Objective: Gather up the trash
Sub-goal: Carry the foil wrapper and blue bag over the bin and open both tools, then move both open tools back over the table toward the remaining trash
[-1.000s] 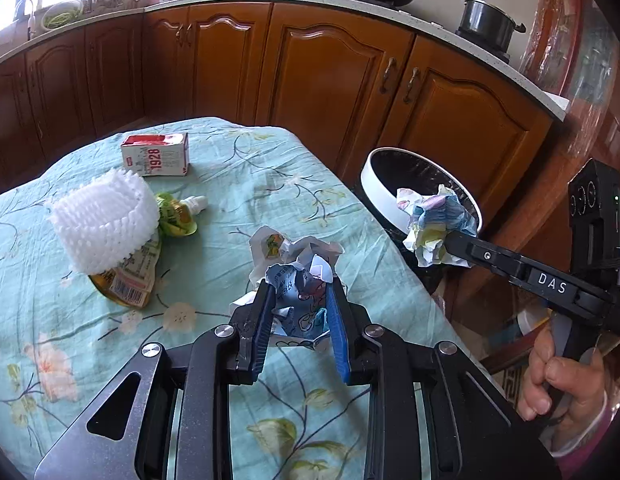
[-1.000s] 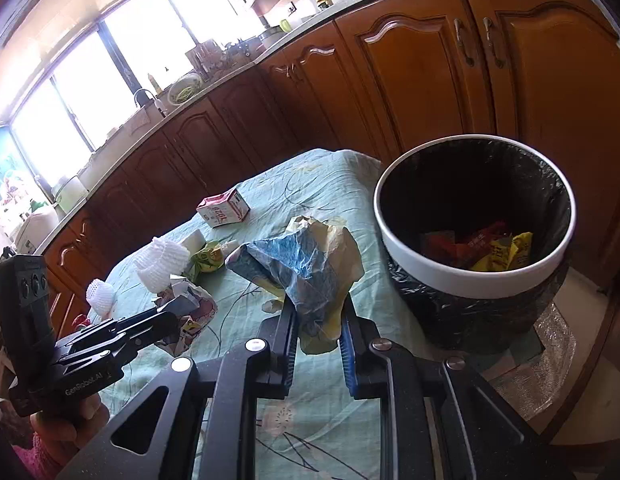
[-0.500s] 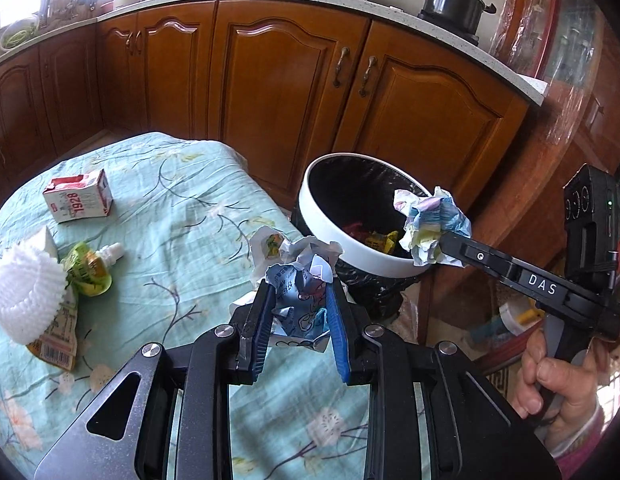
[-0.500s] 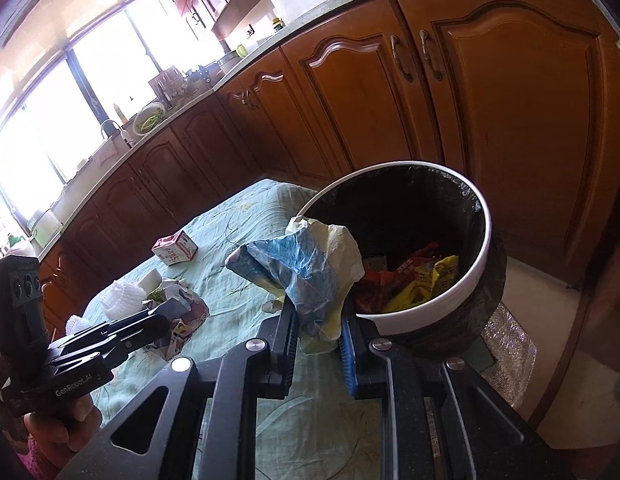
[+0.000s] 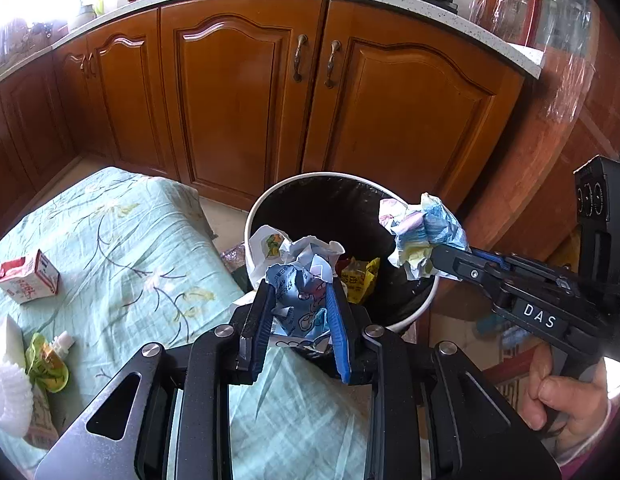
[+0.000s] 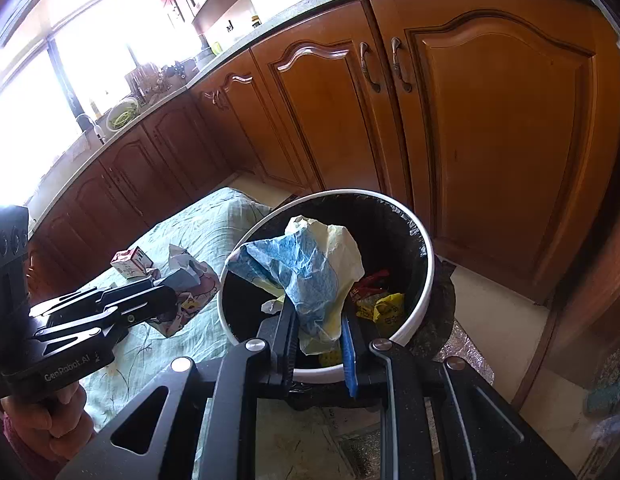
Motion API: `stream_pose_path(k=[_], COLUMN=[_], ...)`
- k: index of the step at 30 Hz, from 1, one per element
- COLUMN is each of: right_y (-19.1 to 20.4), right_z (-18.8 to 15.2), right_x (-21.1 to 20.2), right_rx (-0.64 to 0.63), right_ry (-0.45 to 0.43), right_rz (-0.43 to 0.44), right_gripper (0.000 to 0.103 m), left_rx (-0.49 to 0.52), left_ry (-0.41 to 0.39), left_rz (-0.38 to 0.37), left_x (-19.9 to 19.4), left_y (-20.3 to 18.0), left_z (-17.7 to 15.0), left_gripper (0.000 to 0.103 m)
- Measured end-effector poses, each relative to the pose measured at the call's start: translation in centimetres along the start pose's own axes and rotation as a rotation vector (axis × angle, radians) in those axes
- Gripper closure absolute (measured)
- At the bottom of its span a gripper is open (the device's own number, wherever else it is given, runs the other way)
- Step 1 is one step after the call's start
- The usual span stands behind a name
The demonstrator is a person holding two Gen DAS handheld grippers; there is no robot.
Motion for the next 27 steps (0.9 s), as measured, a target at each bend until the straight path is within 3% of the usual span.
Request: stream_pose_path(k=[13, 21, 23, 27], right_y=[-1.8, -2.8, -3.0, -3.3], right_z=[1.8, 2.6, 2.4, 1.7], right_x=[2.3, 2.5, 2.2, 1.6], right_rx=[0.002, 0.038, 0.049, 0.072], right_ry=[0.066, 0.061, 0.049, 0.029], right_rz=[-0.047, -0.033, -0.029, -0.007], right_gripper=[0.083, 0.07, 0.061, 0.059], left_rx=[0.017, 0.044, 0.035, 0.004], left_ry=[0.069, 0.099, 0.091, 0.07], left_rz=[0.019, 0.056, 0.052, 0.037], left_x=[4.0, 5.3, 5.0, 4.1], left_y=[-1.5, -1.7, -1.5, -0.9], left_z=[3.0, 3.1, 2.8, 1.9], left_gripper=[0.078, 0.064, 0.061, 0.061])
Point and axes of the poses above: each gripper's, at about its wrist camera, not at the fingertips, and x roughly the way its jaws point, y to its left, z to its top, the point moved 3 cm from there along x, roughly the way its jaws point, and after that the axes turned 15 degrees about y, right-handed, at the moved point
